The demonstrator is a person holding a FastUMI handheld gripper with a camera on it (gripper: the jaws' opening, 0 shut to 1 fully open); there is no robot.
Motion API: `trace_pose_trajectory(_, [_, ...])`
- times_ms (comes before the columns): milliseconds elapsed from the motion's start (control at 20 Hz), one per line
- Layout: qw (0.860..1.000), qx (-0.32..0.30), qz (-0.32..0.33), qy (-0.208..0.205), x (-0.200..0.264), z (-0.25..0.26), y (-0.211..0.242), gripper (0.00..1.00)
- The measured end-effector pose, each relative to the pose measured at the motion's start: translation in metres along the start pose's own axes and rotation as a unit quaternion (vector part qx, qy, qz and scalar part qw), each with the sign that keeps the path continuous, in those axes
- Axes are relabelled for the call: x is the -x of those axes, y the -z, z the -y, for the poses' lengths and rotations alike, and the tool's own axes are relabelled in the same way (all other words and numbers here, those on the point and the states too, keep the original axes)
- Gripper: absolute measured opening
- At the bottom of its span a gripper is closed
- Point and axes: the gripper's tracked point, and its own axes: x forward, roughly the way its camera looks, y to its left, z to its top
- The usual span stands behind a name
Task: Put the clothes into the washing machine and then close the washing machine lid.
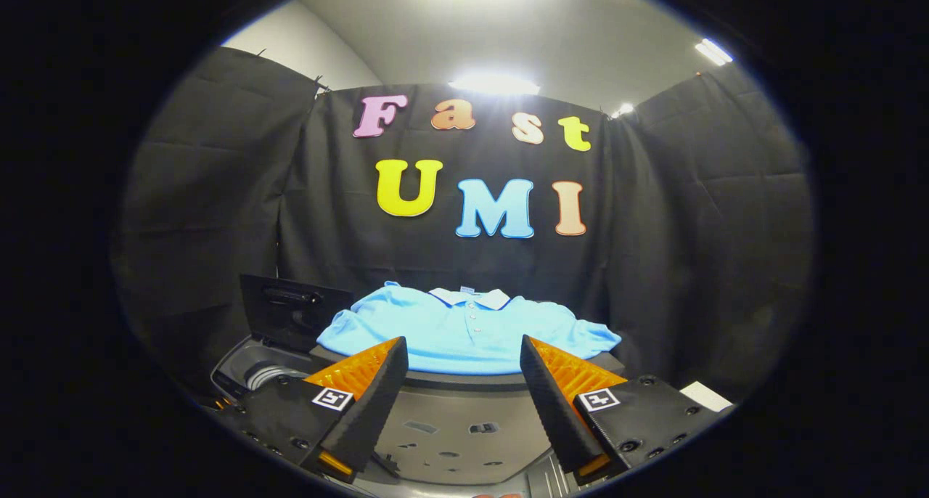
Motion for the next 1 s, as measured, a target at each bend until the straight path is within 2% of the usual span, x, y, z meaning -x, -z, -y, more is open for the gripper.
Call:
trace_pose_trajectory(300, [0.997,0.039,-0.067,-0.004,-0.081,0.001,-0.005,0.97])
trace_pose_trajectory(600, [0.991,0.034,-0.131,-0.013,-0.146,-0.011,0.011,0.97])
trace_pose_trajectory(800, [0.980,0.012,-0.198,-0.010,-0.170,-0.011,0.041,0.97])
trace_pose_trajectory(1000, [0.970,-0.010,-0.243,0.004,-0.173,-0.004,0.065,0.97])
